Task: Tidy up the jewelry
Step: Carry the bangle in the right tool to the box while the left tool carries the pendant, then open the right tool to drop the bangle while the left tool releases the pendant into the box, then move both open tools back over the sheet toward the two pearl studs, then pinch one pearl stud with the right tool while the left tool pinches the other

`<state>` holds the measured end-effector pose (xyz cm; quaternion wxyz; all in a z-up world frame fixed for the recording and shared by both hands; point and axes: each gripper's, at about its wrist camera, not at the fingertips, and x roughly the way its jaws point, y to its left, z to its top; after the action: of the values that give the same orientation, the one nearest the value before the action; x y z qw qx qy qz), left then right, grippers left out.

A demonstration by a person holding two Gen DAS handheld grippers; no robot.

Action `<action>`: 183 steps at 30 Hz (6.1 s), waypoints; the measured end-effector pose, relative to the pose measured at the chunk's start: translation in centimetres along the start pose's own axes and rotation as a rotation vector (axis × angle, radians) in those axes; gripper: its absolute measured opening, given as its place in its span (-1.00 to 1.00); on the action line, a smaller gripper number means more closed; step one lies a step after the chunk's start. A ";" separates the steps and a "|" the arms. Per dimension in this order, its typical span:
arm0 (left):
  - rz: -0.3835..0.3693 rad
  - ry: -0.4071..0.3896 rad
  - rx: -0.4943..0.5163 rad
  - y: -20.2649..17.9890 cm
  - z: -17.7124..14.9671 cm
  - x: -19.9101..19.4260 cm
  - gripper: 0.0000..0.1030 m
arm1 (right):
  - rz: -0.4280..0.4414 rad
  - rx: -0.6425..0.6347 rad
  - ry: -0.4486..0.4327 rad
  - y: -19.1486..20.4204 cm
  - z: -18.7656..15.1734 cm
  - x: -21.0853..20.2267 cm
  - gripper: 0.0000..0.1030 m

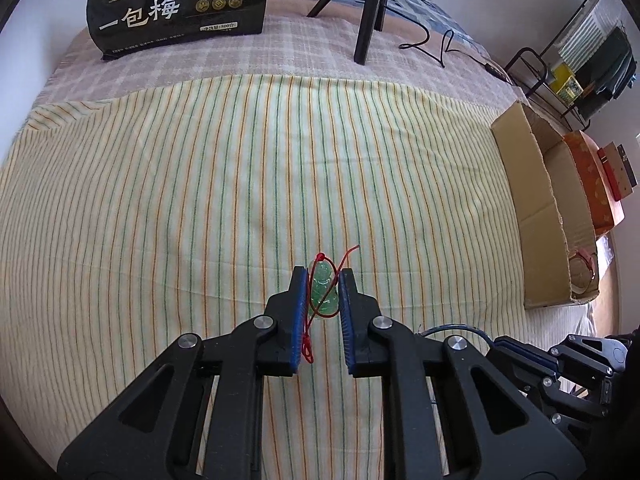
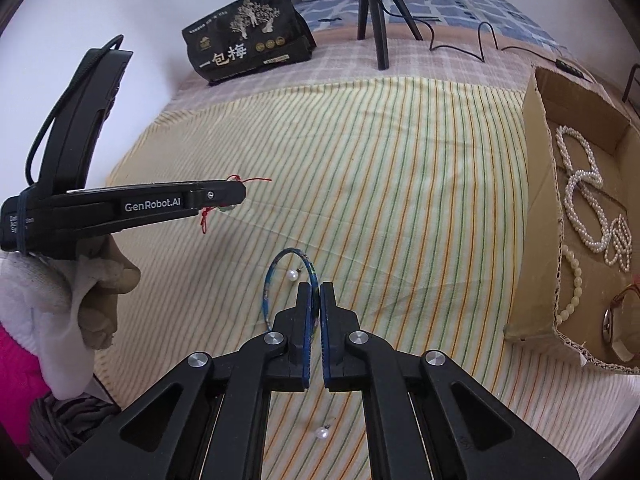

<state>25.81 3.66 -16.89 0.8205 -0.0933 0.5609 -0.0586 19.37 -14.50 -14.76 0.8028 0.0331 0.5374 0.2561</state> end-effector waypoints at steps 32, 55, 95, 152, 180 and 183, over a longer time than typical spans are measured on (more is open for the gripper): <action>-0.212 -0.199 0.071 -7.0 -0.4 -9.3 -0.73 | -0.069 -0.009 -0.296 -2.9 1.3 -12.0 -0.95; -0.333 -0.160 0.245 -20.3 -1.0 -6.3 -0.73 | -0.203 0.177 -0.387 -14.6 2.9 -16.8 -0.95; -0.335 -0.066 0.352 -27.6 -2.5 -1.0 -0.64 | -0.297 0.250 -0.362 -22.1 6.2 -13.1 -0.34; -0.114 -0.150 0.217 -6.5 -3.9 -6.9 -0.02 | -0.182 -0.157 -0.275 -2.6 -5.5 -12.2 0.57; -0.076 0.006 0.299 -6.4 -6.0 0.7 -0.36 | -0.060 -0.147 0.003 0.3 -11.3 -1.2 -0.37; -0.072 0.015 0.304 -6.6 -6.1 1.1 -0.36 | -0.064 -0.158 0.003 0.5 -11.1 -1.0 -0.38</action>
<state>20.58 -3.49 -18.56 0.8183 0.0126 0.5480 -0.1728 9.17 -17.01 -18.41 0.8101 -0.0480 0.5173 0.2718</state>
